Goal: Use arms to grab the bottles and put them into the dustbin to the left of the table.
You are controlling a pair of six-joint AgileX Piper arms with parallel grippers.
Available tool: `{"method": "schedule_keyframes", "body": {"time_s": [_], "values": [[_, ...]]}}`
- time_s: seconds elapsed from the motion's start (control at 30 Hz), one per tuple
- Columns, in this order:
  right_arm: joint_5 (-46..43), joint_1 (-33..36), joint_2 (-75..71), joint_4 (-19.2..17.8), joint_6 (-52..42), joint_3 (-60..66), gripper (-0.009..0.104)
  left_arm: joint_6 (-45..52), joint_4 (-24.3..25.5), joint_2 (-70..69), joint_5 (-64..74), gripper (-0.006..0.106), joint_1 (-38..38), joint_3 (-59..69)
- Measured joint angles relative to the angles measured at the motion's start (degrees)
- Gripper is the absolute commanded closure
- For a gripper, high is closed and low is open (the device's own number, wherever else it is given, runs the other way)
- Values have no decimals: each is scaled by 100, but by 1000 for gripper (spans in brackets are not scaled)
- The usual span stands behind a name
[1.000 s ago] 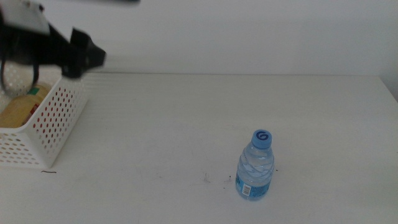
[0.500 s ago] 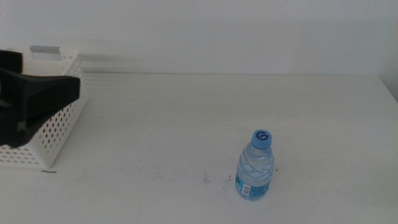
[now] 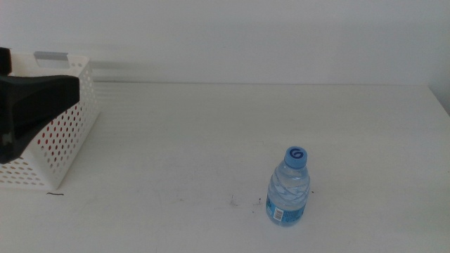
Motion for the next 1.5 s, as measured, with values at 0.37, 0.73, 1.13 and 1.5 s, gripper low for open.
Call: {"method": "schedule_keyframes", "body": {"time_s": [0.37, 0.73, 1.13, 1.5], "values": [[-1585, 3, 1753, -465, 835, -97, 2, 0, 0, 0, 0, 7, 0, 0], [-5361, 685, 6839, -3665, 2140, -411, 2, 0, -24, 0, 0, 7, 0, 0], [-7040, 1059, 8844, -4114, 1487, -426, 2, 0, -26, 0, 0, 7, 0, 0], [-7154, 1955, 8854, -3350, 1472, -426, 2, 0, -26, 0, -127, 7, 0, 0]]}}
